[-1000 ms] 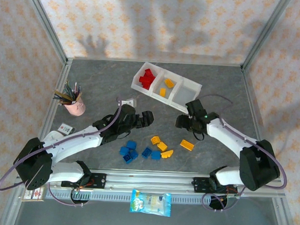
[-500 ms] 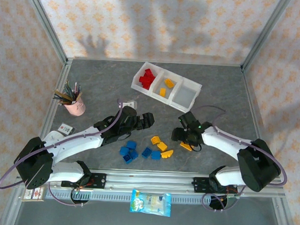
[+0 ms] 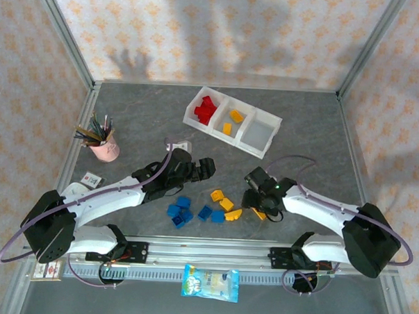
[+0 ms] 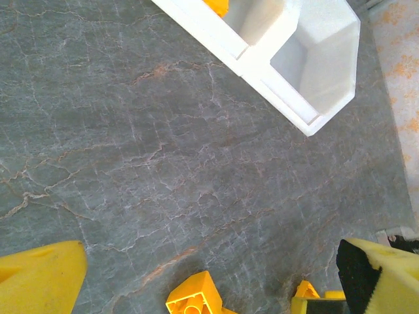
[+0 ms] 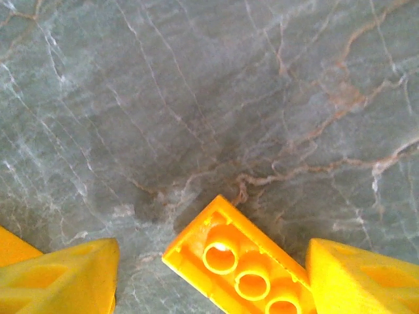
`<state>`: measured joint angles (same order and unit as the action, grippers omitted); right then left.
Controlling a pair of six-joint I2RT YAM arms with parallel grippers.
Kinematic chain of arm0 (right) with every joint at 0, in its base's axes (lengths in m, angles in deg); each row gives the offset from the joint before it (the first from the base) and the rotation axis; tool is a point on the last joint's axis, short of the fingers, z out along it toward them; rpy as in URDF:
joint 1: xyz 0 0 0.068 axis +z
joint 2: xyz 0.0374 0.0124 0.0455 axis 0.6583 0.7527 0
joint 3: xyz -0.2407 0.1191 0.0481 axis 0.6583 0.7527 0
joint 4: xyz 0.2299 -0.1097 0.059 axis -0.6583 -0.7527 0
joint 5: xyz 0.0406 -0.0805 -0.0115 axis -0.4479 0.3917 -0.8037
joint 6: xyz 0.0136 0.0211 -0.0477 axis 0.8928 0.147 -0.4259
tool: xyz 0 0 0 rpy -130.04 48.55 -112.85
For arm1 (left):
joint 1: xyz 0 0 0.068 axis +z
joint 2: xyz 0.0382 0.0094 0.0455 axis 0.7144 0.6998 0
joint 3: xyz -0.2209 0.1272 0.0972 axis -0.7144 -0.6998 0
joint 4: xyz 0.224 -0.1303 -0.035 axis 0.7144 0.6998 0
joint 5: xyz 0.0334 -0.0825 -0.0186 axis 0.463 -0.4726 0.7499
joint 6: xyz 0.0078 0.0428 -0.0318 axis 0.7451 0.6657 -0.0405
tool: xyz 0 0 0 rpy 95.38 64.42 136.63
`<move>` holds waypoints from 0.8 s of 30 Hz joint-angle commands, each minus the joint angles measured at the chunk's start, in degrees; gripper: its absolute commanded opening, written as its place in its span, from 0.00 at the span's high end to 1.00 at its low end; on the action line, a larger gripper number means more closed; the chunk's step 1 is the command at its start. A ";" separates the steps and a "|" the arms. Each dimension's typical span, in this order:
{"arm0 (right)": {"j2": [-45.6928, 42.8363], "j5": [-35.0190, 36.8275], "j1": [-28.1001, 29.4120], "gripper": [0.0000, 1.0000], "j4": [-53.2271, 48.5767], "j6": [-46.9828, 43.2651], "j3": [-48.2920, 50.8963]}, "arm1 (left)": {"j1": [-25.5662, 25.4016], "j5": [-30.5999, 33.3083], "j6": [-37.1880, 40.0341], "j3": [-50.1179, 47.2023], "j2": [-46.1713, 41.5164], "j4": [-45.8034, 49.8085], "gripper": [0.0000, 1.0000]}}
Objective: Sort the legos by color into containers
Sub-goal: Pick up the lego from the bottom-center of the table.
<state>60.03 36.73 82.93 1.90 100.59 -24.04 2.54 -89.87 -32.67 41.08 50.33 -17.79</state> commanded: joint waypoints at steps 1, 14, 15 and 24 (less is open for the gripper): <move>-1.76 0.04 1.46 0.27 -2.73 2.82 1.37 | -0.27 1.09 0.48 1.17 0.58 0.91 0.01; 0.90 2.83 3.07 0.47 0.28 2.72 2.02 | -0.28 0.92 0.48 1.67 0.25 1.10 0.01; 1.46 2.89 3.07 0.48 0.46 2.41 2.00 | -0.26 0.92 0.48 1.68 0.22 1.14 0.01; 2.69 4.14 3.05 0.65 1.47 0.25 0.52 | -0.28 0.82 0.65 2.09 0.60 0.92 0.01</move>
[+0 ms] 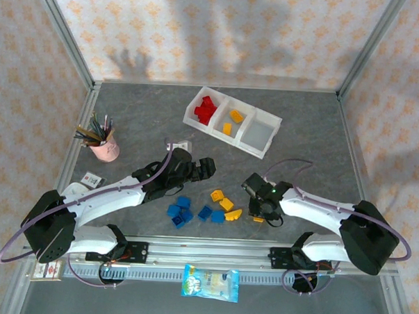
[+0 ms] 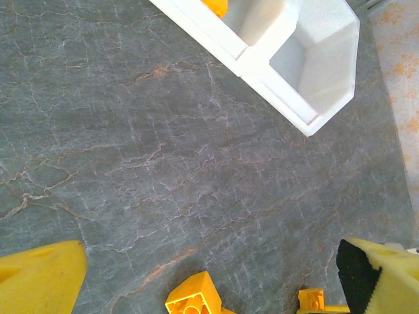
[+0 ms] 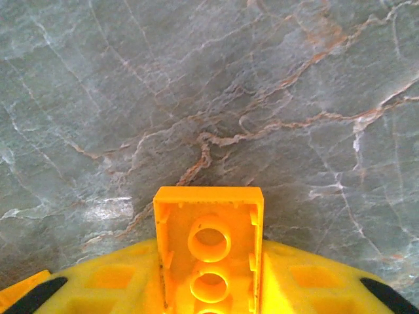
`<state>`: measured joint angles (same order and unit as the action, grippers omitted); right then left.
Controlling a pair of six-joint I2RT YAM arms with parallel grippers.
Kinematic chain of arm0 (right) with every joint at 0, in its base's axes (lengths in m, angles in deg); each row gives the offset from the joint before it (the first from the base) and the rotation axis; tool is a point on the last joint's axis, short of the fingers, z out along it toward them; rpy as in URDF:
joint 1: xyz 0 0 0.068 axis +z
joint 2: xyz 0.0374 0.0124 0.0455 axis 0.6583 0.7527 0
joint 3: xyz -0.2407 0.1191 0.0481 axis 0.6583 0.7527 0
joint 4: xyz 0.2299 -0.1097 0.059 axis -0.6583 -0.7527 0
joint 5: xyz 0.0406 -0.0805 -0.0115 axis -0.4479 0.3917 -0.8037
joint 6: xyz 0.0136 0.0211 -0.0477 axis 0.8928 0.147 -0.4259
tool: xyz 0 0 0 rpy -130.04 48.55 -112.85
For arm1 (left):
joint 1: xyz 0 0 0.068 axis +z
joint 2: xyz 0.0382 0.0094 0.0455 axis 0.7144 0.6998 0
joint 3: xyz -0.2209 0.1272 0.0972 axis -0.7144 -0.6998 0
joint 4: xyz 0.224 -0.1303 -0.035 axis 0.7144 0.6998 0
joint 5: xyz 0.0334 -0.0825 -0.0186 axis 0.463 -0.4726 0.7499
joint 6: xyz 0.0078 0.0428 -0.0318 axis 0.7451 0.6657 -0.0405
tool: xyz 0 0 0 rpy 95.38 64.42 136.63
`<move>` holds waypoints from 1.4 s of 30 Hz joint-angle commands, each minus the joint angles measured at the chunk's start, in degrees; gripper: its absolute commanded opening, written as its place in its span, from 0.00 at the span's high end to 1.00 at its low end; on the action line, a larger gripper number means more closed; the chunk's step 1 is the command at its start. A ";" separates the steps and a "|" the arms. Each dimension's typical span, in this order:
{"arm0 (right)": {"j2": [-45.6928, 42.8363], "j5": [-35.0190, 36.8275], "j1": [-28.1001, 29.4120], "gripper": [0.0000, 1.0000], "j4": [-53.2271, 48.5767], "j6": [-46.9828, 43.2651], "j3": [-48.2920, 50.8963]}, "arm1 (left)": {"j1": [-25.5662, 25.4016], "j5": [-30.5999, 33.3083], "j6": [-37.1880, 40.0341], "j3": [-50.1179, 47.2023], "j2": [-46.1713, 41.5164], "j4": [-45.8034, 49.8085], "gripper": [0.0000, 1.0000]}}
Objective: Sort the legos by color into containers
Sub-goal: Pick up the lego from the bottom-center of the table, then place the lego in the container.
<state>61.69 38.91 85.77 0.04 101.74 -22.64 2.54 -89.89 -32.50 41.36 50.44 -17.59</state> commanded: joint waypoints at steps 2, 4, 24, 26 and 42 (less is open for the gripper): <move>1.33 2.33 0.16 0.68 3.38 -1.37 -1.71 | -0.27 0.76 0.64 1.93 0.58 0.65 0.01; 1.64 2.57 0.12 0.68 2.97 -2.14 -3.49 | -0.28 0.76 0.90 2.19 0.64 0.68 0.01; 26.56 5.92 -14.58 0.66 11.89 -21.00 -43.91 | 8.40 1.49 10.11 10.41 2.23 3.20 0.01; 31.17 6.43 -15.69 0.66 12.67 -22.03 -49.04 | 9.32 1.53 11.01 11.26 3.08 2.83 0.01; 49.43 4.69 -20.34 0.44 9.16 -27.47 -75.57 | 10.44 -0.53 11.64 12.76 6.06 1.07 0.01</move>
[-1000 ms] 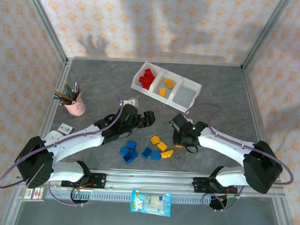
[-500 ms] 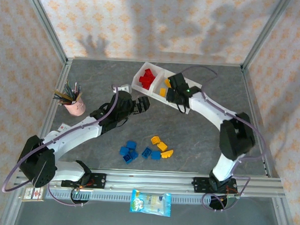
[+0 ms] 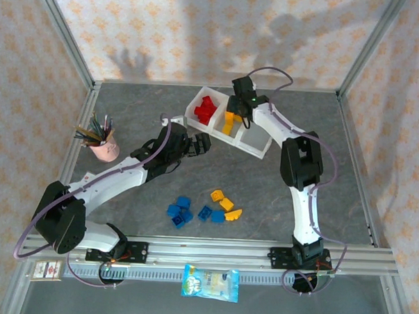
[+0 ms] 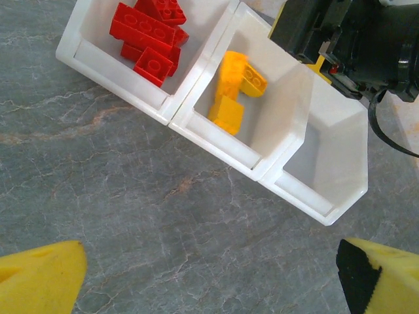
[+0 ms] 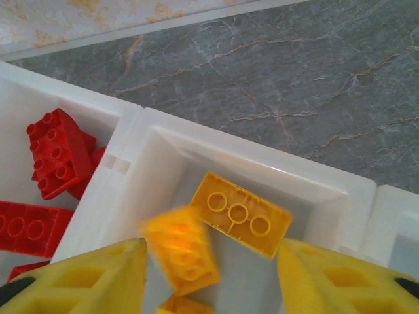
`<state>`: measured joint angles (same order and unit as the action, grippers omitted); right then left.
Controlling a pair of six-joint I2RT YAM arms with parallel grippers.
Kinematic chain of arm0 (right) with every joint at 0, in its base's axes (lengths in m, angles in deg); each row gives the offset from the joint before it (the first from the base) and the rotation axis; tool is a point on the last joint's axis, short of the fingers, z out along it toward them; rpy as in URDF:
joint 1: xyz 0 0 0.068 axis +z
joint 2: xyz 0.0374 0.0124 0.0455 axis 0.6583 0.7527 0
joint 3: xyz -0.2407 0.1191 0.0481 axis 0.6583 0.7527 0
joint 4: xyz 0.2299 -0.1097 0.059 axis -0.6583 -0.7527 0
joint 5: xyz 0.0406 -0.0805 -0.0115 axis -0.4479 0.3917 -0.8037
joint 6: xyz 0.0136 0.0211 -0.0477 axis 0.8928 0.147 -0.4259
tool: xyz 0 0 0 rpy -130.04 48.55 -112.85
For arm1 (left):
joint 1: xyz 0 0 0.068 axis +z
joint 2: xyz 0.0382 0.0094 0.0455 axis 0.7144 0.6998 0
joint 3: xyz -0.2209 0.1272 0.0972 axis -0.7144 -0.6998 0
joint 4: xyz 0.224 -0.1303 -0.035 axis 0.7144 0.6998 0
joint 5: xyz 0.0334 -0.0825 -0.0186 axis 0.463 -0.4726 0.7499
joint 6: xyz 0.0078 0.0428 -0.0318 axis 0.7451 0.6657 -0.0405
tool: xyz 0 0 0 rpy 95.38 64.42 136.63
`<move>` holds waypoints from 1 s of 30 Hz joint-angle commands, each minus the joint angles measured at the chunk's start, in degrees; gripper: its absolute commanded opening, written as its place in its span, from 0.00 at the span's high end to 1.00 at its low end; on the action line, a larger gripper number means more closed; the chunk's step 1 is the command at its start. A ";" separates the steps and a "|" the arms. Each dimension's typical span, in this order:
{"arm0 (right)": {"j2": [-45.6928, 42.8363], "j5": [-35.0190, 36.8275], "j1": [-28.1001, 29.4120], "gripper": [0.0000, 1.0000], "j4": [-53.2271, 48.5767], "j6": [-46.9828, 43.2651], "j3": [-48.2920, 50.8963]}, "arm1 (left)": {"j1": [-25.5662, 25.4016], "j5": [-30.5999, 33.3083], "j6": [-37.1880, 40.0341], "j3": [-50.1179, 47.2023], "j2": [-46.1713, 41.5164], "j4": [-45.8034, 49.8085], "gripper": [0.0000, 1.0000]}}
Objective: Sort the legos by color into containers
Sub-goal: Place the lego in the container, then pick up the lego from the bottom-center of the table.
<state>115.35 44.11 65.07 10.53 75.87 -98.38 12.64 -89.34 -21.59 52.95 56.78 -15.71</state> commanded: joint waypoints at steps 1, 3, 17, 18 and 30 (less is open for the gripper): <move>-6.18 -1.15 0.52 0.44 -0.78 -1.54 1.99 | 0.34 -1.19 0.69 0.98 -0.48 -0.57 0.01; -11.13 -2.97 1.03 0.44 0.19 -1.17 7.40 | 0.32 -1.71 0.63 0.33 -1.06 0.06 0.01; -37.27 -5.59 12.84 0.32 -1.53 0.40 43.72 | -2.11 -2.53 -2.30 -8.71 -10.58 6.52 0.01; -37.93 -5.29 13.76 0.31 -2.19 0.76 45.05 | -2.35 -2.30 -2.63 -9.06 -11.04 7.16 0.01; -37.43 -6.05 25.49 0.27 -3.43 2.53 52.18 | -3.00 1.38 -6.51 -14.61 -17.90 10.68 0.01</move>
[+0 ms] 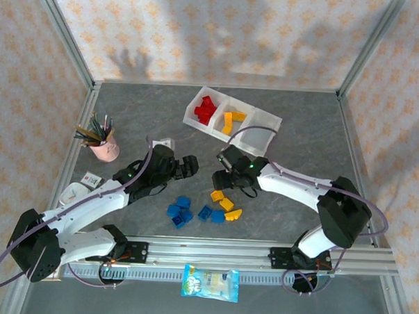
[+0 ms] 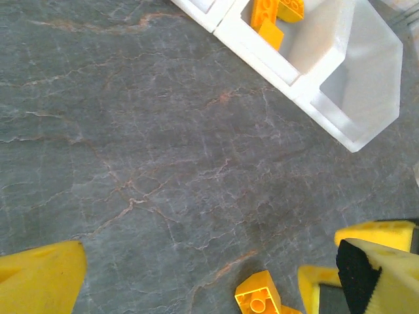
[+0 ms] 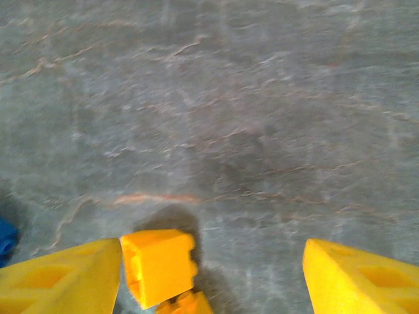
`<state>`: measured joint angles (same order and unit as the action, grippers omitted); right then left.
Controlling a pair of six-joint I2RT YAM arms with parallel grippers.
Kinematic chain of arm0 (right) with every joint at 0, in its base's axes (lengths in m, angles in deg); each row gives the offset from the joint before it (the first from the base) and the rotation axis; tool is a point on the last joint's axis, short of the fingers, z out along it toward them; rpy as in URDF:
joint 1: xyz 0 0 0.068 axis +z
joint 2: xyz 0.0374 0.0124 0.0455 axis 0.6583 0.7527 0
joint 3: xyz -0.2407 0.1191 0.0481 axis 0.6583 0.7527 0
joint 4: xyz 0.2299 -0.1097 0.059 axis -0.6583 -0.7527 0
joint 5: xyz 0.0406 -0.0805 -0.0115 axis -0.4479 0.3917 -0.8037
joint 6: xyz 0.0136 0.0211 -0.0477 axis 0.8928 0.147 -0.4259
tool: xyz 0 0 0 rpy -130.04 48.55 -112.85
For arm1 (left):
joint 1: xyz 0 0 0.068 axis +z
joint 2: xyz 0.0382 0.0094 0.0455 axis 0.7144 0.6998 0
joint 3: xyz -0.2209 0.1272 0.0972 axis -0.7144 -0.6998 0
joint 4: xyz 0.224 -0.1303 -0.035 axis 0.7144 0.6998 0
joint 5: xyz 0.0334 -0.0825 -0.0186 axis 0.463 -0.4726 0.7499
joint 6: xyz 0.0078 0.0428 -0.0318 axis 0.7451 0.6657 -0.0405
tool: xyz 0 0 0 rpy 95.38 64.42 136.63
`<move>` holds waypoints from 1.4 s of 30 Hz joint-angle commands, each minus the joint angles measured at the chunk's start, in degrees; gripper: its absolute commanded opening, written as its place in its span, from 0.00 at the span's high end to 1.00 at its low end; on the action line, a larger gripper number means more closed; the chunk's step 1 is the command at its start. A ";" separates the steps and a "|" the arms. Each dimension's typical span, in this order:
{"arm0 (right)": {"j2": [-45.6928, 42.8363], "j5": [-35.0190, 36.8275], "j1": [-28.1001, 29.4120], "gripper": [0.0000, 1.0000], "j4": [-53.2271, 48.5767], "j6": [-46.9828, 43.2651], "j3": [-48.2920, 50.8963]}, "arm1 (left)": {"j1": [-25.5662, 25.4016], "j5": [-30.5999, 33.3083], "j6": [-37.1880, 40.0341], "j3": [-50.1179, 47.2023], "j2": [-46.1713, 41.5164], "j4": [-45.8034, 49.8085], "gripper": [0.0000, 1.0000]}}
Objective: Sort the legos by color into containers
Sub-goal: Pick up the lego from the bottom-center of the table.
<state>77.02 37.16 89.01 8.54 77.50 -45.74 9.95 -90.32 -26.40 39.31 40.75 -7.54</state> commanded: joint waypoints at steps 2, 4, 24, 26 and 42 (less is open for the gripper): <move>2.16 0.87 2.51 0.27 -1.61 0.89 -0.89 | -0.31 3.10 -2.23 -1.75 -3.07 3.04 0.01; 3.45 1.50 3.42 0.27 -1.90 0.80 -1.61 | -0.31 3.53 -2.67 -2.37 -4.09 3.35 0.01; 15.29 2.90 6.67 0.36 -3.54 1.04 -7.37 | -0.31 5.24 -3.53 -4.44 -7.23 5.26 0.01; 16.05 3.05 6.57 0.39 -3.65 1.37 -7.27 | -0.31 5.33 -3.51 -4.59 -7.33 5.26 0.01; 15.36 3.80 6.17 0.56 -4.16 3.51 -9.14 | -0.31 5.24 -3.25 -4.44 -7.33 5.09 0.01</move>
<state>92.47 40.01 95.28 5.61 79.89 -52.70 9.95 -86.39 -29.28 35.53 34.24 -3.45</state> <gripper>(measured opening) 0.440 0.992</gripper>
